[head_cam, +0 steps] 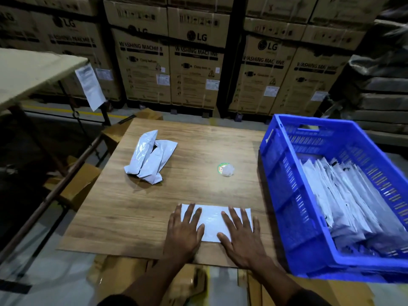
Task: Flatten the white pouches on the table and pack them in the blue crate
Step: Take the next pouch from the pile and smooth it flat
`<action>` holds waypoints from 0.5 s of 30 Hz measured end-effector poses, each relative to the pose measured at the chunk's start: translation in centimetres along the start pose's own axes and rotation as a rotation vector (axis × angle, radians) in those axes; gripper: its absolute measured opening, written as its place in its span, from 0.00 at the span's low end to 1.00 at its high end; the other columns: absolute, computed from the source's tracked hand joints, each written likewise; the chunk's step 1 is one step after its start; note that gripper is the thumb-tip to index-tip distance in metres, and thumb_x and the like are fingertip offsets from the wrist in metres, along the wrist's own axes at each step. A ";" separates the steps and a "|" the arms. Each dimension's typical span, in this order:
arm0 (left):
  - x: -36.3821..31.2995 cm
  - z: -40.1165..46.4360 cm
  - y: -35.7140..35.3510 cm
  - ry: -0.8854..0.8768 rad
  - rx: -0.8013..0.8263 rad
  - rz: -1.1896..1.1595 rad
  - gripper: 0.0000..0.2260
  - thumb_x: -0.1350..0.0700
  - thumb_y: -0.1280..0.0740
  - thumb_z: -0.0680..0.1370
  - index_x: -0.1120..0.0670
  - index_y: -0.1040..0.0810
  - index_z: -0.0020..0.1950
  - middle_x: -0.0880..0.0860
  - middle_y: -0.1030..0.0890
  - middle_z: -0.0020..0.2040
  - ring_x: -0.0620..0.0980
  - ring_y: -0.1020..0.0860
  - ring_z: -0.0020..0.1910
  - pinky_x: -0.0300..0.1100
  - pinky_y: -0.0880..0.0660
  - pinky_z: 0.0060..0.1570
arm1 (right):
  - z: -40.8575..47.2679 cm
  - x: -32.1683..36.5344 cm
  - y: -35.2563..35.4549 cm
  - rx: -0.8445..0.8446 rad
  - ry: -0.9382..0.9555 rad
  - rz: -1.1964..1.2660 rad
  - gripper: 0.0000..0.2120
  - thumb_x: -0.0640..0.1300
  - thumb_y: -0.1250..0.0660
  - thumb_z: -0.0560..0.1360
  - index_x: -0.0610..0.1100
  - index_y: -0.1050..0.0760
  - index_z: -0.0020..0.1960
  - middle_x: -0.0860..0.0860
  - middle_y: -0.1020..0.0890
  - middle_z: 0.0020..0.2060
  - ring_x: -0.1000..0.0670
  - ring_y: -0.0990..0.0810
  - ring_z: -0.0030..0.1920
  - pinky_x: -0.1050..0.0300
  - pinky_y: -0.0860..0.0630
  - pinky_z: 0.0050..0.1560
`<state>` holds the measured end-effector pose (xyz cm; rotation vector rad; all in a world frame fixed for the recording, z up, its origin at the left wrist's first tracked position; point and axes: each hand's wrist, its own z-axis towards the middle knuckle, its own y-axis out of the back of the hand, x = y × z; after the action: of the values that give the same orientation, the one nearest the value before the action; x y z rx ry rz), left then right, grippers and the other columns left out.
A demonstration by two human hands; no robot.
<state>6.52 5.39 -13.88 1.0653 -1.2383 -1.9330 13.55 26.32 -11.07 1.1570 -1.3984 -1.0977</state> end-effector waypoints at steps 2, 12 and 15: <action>-0.2 -0.2 -0.1 0.016 -0.016 0.002 0.22 0.46 0.40 0.82 0.52 0.24 0.73 0.56 0.27 0.75 0.70 0.30 0.72 0.64 0.30 0.66 | -0.2 -0.3 0.0 -0.012 0.013 -0.033 0.33 0.72 0.60 0.79 0.61 0.59 0.80 0.60 0.62 0.79 0.49 0.65 0.79 0.39 0.67 0.73; 0.7 0.6 0.4 0.022 0.173 0.036 0.26 0.38 0.45 0.82 0.45 0.30 0.77 0.52 0.31 0.77 0.67 0.35 0.75 0.65 0.40 0.71 | -0.6 -0.4 1.2 -0.027 0.222 -0.139 0.36 0.70 0.48 0.79 0.52 0.45 0.80 0.49 0.47 0.81 0.40 0.50 0.80 0.31 0.54 0.71; 1.7 1.4 0.8 -0.007 0.219 0.077 0.28 0.35 0.54 0.83 0.44 0.31 0.78 0.50 0.32 0.78 0.66 0.35 0.76 0.64 0.43 0.72 | -0.6 0.2 1.6 -0.110 0.292 -0.237 0.26 0.63 0.39 0.77 0.49 0.29 0.68 0.45 0.34 0.76 0.40 0.39 0.77 0.29 0.44 0.69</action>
<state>4.48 4.29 -13.33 1.1014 -1.4992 -1.7750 13.96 26.34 -9.37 1.3658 -0.9831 -1.1016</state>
